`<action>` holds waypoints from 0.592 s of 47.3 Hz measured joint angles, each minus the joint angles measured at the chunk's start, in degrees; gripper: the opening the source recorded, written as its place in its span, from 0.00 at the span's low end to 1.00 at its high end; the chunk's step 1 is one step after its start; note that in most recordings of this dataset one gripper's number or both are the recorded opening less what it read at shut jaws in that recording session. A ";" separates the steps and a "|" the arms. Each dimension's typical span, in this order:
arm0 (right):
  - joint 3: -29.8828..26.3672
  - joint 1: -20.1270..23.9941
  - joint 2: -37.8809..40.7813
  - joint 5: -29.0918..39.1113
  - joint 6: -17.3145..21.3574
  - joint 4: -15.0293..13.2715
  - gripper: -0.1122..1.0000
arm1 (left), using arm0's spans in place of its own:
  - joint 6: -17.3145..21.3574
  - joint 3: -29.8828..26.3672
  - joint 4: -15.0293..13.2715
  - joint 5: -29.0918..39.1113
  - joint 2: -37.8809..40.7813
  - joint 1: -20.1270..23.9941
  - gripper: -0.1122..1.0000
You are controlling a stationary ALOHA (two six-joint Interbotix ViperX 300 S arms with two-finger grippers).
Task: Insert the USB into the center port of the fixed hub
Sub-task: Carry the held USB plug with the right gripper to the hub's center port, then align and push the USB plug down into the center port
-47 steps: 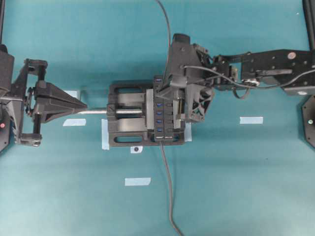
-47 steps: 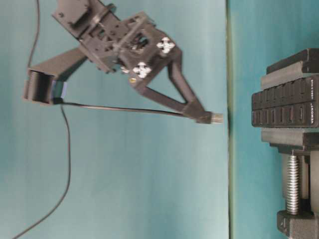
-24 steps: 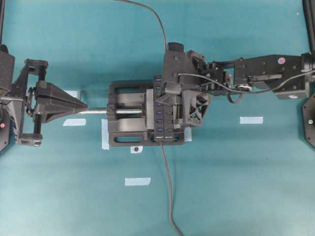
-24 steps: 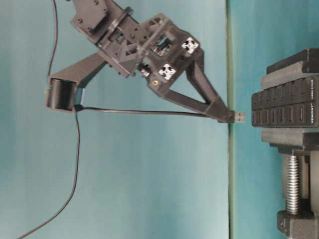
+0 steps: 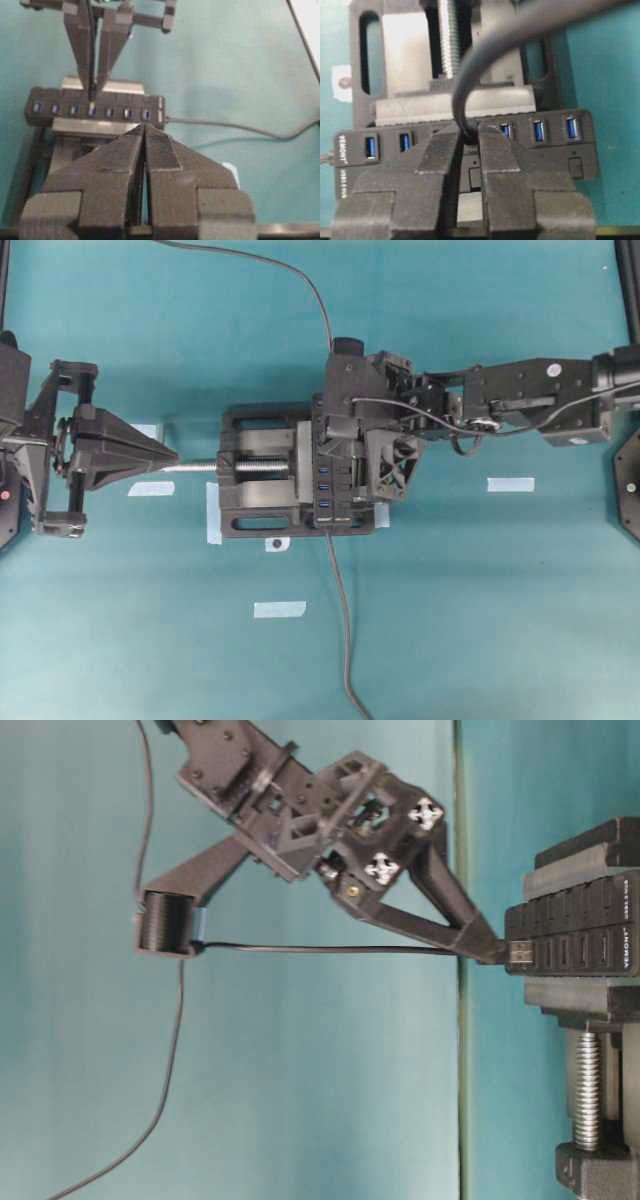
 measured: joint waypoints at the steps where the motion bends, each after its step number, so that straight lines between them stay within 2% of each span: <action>1: 0.00 0.09 0.09 0.00 -0.09 0.00 0.18 | 0.00 0.00 0.00 0.00 0.09 0.00 0.10; 28: 0.00 0.00 1.41 -0.53 -0.09 -0.09 0.18 | 0.00 0.09 0.00 0.00 0.00 0.00 0.10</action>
